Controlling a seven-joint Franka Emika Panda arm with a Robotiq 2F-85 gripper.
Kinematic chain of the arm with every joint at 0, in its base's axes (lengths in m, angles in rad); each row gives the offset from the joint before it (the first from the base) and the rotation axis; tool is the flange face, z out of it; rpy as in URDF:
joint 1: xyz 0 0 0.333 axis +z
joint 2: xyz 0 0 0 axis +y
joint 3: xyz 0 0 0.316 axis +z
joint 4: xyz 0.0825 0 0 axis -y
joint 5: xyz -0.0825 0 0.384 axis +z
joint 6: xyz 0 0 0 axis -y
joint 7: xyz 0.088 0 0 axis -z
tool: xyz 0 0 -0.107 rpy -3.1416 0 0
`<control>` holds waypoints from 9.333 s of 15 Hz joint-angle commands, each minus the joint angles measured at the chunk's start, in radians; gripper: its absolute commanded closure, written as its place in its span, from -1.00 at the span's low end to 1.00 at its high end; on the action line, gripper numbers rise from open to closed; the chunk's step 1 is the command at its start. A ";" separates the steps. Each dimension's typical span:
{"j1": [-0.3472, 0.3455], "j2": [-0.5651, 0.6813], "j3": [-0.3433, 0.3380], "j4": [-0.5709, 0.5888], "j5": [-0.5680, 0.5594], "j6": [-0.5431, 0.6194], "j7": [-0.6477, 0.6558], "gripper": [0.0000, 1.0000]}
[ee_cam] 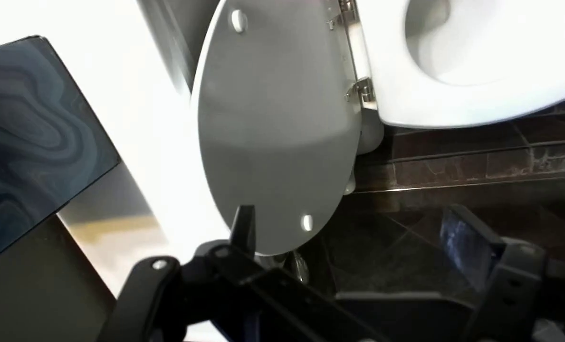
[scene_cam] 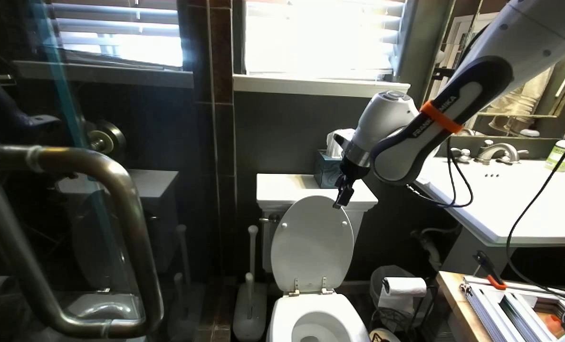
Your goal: Close the toilet lid
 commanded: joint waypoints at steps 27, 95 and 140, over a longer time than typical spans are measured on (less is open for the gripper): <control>-0.247 0.440 0.202 0.426 -0.064 0.037 -0.117 -1.00; 0.596 0.581 -0.095 0.176 -0.152 -0.040 0.651 -1.00; -0.169 0.073 0.407 -0.099 0.231 -0.125 0.166 -1.00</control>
